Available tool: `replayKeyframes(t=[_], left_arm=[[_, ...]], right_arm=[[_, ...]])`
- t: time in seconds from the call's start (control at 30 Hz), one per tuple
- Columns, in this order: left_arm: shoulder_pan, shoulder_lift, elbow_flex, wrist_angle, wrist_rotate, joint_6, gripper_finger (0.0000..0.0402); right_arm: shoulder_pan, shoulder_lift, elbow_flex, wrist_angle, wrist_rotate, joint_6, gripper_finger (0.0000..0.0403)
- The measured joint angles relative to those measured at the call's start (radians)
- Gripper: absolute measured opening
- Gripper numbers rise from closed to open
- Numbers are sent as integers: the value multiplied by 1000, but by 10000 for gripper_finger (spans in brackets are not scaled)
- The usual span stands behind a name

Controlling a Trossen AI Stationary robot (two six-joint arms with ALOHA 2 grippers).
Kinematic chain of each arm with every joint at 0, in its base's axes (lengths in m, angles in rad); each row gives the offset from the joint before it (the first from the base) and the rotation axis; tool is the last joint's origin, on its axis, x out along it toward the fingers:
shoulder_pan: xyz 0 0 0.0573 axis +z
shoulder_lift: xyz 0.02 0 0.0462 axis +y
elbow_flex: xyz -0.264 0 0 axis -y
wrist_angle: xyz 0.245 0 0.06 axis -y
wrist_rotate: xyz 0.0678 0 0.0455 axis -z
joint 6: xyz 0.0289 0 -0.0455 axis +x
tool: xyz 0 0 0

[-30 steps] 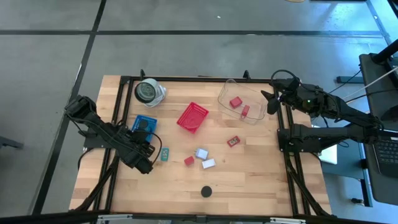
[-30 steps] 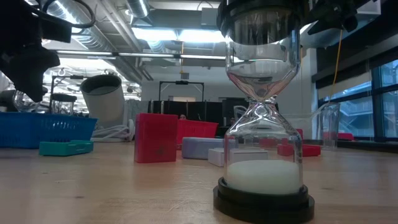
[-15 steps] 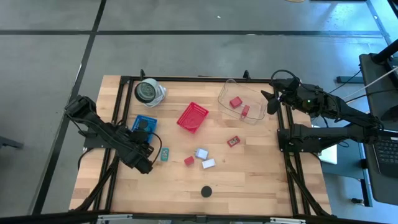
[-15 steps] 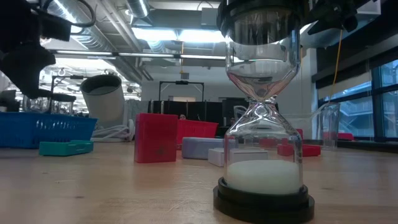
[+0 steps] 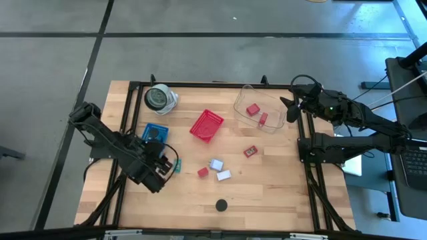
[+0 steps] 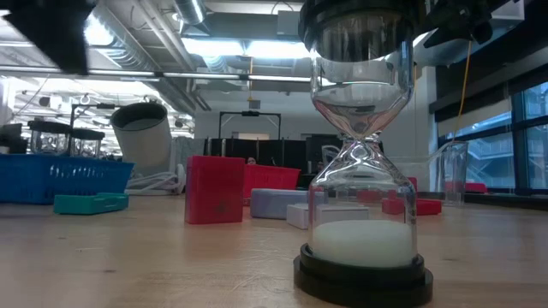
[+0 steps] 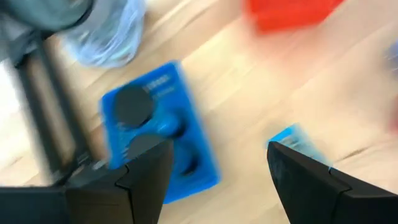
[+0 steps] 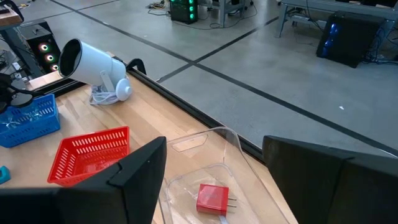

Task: Pick & Place Office items
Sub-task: Put the red charger adapter into the white bin

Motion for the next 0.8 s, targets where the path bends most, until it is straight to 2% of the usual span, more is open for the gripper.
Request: replayKeyframes(t=[0.13, 0.23, 0.47, 0.57, 0.67, 0.8], left_arm=[[11, 0, 33, 111, -119, 66, 254], [49, 0, 17, 242, -151, 155, 254], [109, 83, -15, 572, -120, 613, 254], [109, 139, -15, 679, -104, 756, 254], [108, 183, -15, 721, -86, 782, 254], [108, 230, -16, 758, -12, 774, 258]], right_arm=[[0, 0, 0, 0, 0, 0, 270], [0, 0, 0, 0, 0, 0, 270], [0, 0, 0, 0, 0, 0, 270], [0, 0, 0, 0, 0, 0, 270], [0, 0, 0, 0, 0, 0, 270], [0, 0, 0, 0, 0, 0, 270]])
